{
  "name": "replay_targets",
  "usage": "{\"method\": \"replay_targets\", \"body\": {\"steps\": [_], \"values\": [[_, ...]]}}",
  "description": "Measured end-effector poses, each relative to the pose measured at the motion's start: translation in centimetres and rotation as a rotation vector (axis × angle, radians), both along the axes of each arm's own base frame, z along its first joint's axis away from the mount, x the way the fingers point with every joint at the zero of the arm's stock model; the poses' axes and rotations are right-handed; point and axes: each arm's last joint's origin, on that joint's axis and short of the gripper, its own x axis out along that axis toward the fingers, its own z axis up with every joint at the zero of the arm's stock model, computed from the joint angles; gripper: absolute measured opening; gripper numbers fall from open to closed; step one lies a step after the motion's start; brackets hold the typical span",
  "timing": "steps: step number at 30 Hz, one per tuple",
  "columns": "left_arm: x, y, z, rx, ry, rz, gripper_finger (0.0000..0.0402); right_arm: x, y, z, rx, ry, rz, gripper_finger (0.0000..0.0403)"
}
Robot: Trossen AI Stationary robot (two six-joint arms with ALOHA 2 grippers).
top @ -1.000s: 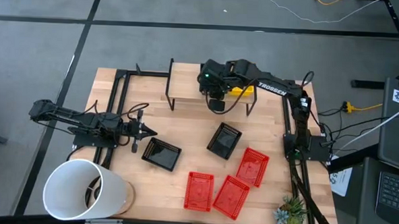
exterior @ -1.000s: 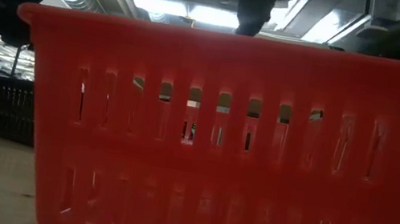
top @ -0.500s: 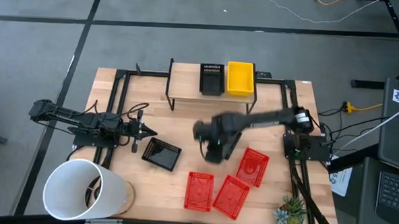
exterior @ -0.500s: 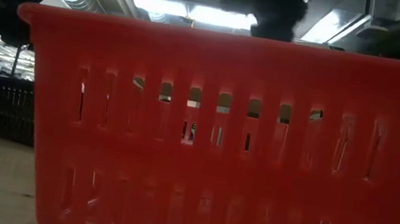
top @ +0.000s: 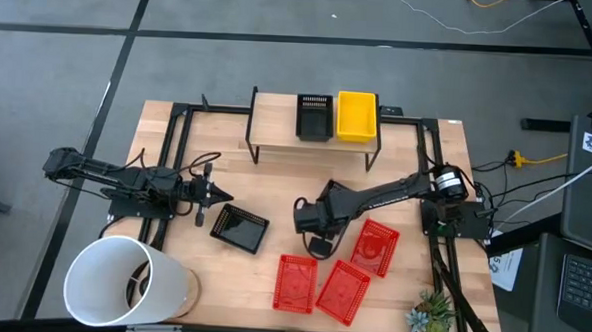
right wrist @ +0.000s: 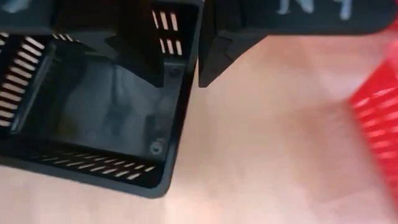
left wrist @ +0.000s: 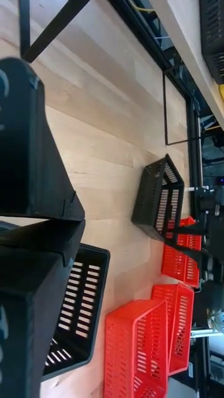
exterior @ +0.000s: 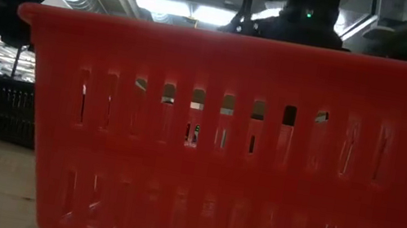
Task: Stack baskets on shelf by color
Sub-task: Stack the top black basket on top of the black basket on the shelf
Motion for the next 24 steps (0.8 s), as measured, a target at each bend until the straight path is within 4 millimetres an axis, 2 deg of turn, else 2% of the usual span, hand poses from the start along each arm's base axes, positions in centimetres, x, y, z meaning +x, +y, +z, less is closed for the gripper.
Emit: {"method": "replay_targets", "body": {"steps": [5, 10, 12, 14, 16, 20, 24], "values": [[0.0, 0.0, 0.0, 0.000, 0.000, 0.000, 0.0000, 0.1, 0.0, -1.3, -0.004, -0.045, -0.004, 0.0098], [0.0, 0.0, 0.0, 0.001, 0.000, -0.001, 0.0000, -0.2, -0.1, -3.6, 0.009, -0.099, -0.014, 0.0091], [0.0, 0.0, 0.0, 0.001, 0.000, -0.001, 0.0000, -0.7, -0.2, -4.2, 0.007, -0.078, -0.042, 0.0067], [0.0, 0.0, 0.0, 0.001, 0.000, -0.001, 0.0000, -0.8, -0.1, -4.3, 0.005, -0.072, -0.065, 0.0025], [0.0, 0.0, 0.0, 0.001, 0.000, -0.001, 0.0000, -0.8, 0.3, -4.2, -0.006, -0.081, -0.067, 0.0010], [0.0, 0.0, 0.0, 0.001, 0.000, -0.001, 0.0000, -0.2, 2.1, -2.2, 0.013, -0.109, -0.023, 0.0003], [0.0, 0.0, 0.0, 0.002, 0.000, -0.001, 0.0000, 0.6, 4.1, 1.9, 0.043, -0.134, 0.042, 0.0002]]}}
